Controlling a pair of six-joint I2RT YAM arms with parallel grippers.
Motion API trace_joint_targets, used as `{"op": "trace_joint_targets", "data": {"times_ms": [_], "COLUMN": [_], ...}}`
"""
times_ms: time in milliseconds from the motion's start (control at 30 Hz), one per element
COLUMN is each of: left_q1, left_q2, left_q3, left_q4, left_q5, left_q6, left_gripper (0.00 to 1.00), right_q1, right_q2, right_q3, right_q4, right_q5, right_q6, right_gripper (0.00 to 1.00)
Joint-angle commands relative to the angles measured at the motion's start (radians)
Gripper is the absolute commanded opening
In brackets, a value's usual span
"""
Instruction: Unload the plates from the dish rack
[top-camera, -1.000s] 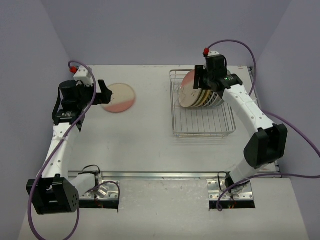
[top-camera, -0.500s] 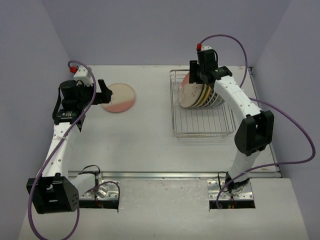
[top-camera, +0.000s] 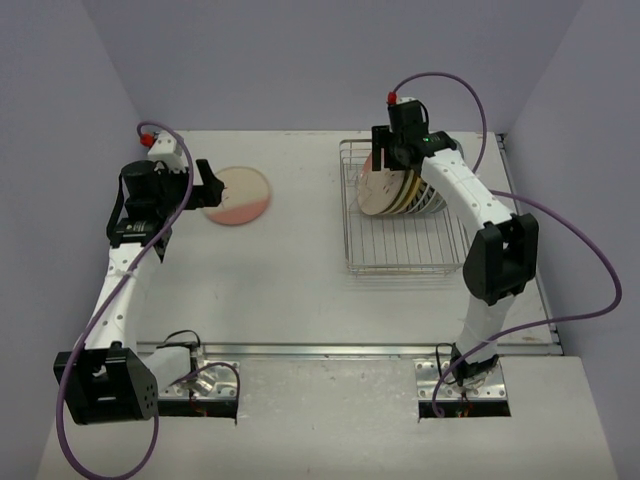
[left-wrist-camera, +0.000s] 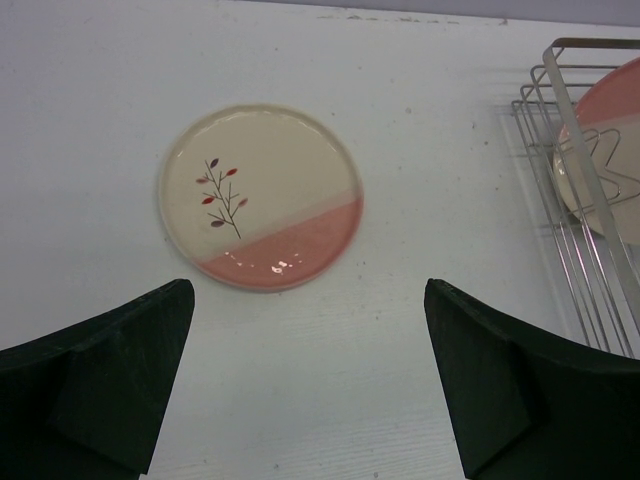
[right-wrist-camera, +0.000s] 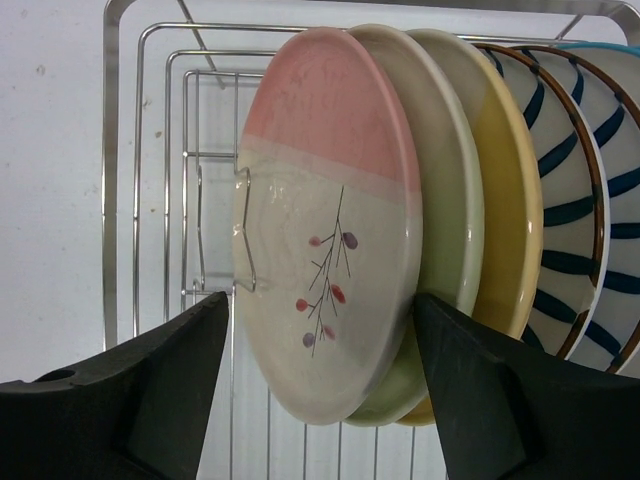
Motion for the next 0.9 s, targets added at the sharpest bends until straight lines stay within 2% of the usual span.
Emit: {"op": "trace_joint_targets", "data": {"times_ms": [0, 267, 533, 700, 867], "left_q1": [-0.004, -0.003, -0.004, -0.004, -0.004], "left_q2": [0.006, 0.012, 0.019, 0.020, 0.020], "left_q3": [-0.004, -0.006, -0.009, -0.010, -0.018], "left_q4": [0.059, 0.059, 0.067, 0.067, 0.068], "left_q5": [-0.002, -0.007, 0.004, 0.004, 0.004], "left_q6": [-0.017, -0.016, -0.024, -0.022, -0.020], "left_gripper": [0.97, 0.97, 0.97, 0.97, 0.97], "right_q1": [-0.003, -0.004, -0.014, -0.021, -0.021], "right_q2": [0.034, 0.062, 0.071, 0.092, 0.097], "right_q3": [0.022, 0.025, 0.006, 0.011, 0.021], "right_q4": [-0.016, -0.032, -0.024, -0.018, -0.014], "right_q5": [-0.040, -0.125, -0.242, -0.273, -0.245], "right_q6": [0.034, 0.059, 0.085, 0.089, 0.084], "right_gripper": [0.75, 0.72, 0.52, 0.50, 0.41]}}
